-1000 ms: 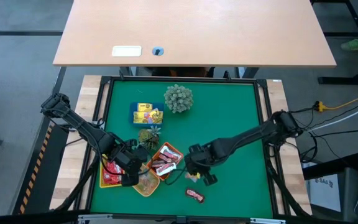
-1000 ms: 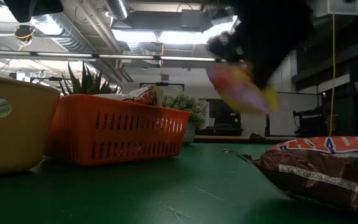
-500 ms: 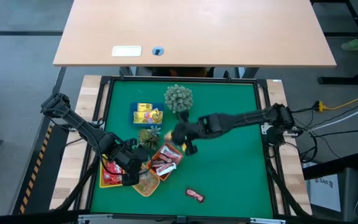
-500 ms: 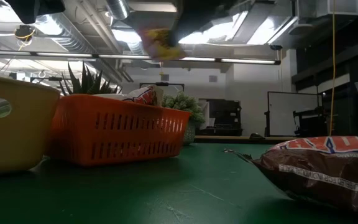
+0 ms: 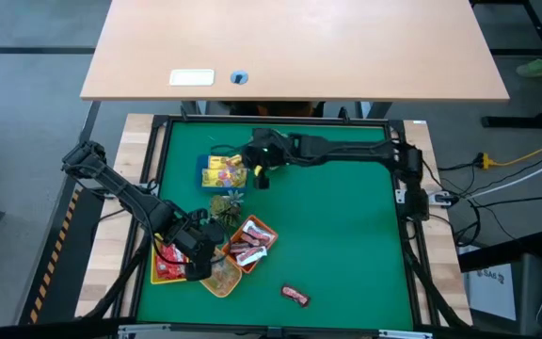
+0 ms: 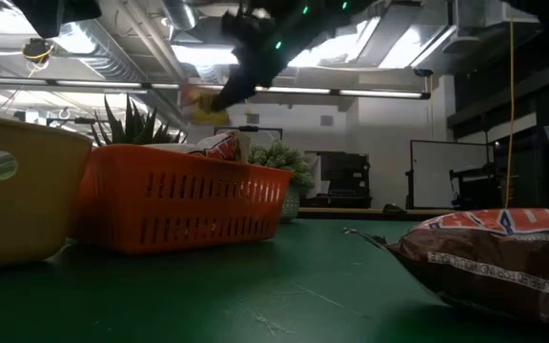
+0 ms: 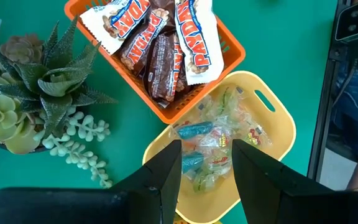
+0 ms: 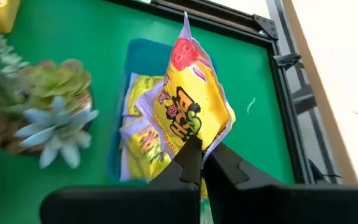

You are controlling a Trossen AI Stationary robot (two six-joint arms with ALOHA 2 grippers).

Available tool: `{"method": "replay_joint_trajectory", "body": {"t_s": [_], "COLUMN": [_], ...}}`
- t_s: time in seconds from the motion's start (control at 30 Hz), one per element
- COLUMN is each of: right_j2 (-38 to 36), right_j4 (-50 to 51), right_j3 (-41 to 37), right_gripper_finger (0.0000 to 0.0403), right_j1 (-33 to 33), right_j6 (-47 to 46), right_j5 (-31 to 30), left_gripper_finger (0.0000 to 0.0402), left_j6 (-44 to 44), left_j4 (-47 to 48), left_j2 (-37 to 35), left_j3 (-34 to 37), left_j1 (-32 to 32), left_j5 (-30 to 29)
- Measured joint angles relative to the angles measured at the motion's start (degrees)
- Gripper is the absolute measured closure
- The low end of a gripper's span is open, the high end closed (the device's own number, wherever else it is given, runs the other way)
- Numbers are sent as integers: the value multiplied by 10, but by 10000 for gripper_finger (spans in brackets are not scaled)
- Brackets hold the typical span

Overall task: Sort candy
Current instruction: Put the yellow candy into the blue bin, then put the brown chocolate into the orange bin

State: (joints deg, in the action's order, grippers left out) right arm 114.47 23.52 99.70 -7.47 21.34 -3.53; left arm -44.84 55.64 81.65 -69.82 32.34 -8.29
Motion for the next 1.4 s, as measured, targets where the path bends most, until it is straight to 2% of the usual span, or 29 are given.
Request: {"method": "replay_joint_trajectory", "body": {"t_s": [0.1,0.3,0.67,0.77,1.0,1.1,1.3,1.4], "right_j2": [25,57,65,65,65,65,57,39], "right_j4": [-34,-57,-70,-70,-70,-70,-51,4], "right_j3": [0,0,-1,-1,-1,-1,0,17], "right_gripper_finger": [393,393,387,362,258,225,194,192], "right_j1": [-16,-30,-30,-30,-30,-30,-20,-5], "right_j6": [0,0,0,0,-1,-3,-5,-5], "right_j5": [20,19,6,6,5,5,4,3], "left_gripper_finger": [275,275,275,275,275,275,275,275], "left_j6": [0,0,0,0,0,0,0,0], "left_j4": [0,0,0,0,0,0,0,-1], "left_j2": [0,0,0,0,0,0,0,0], "left_j3": [0,0,0,0,0,0,0,0], "left_j1": [0,0,0,0,0,0,0,0], "left_j5": [0,0,-1,-1,-3,-6,-7,-8]}}
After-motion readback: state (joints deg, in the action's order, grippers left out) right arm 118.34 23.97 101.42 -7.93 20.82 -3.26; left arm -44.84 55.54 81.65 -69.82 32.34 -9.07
